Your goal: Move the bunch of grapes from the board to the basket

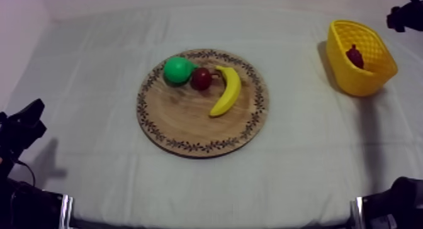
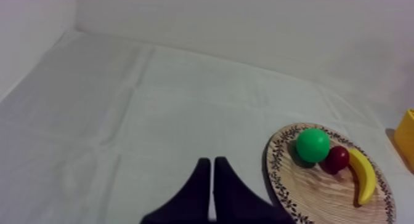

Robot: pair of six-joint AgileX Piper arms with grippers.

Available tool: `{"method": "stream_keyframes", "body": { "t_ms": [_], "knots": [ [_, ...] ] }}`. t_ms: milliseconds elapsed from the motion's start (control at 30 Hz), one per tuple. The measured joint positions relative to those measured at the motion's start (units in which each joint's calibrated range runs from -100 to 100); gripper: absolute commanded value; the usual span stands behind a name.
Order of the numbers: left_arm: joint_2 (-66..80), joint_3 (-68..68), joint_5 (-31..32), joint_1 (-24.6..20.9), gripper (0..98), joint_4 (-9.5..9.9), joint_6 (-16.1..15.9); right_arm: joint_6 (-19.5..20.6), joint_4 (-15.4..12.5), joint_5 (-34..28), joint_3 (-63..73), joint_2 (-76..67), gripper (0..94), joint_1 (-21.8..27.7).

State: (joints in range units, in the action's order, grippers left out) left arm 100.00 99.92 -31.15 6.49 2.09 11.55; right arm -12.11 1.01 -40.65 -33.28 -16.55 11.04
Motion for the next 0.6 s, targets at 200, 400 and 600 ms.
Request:
{"method": "stream_keyframes", "body": {
  "t_ms": [200, 400, 600],
  "knots": [
    [0.0, 0.0, 0.0, 0.0, 0.1, 0.00, 0.0, 1.2, 0.4, 5.7, -10.3, -12.2, 50.4, -0.7],
    [0.0, 0.0, 0.0, 0.0, 0.1, 0.00, 0.0, 1.5, -1.0, 10.5, -20.9, -22.9, 49.3, -2.0],
    [0.0, 0.0, 0.0, 0.0, 0.1, 0.00, 0.0, 1.0, -2.2, 12.4, -30.9, -33.7, 46.5, -3.8]
  ]
}}
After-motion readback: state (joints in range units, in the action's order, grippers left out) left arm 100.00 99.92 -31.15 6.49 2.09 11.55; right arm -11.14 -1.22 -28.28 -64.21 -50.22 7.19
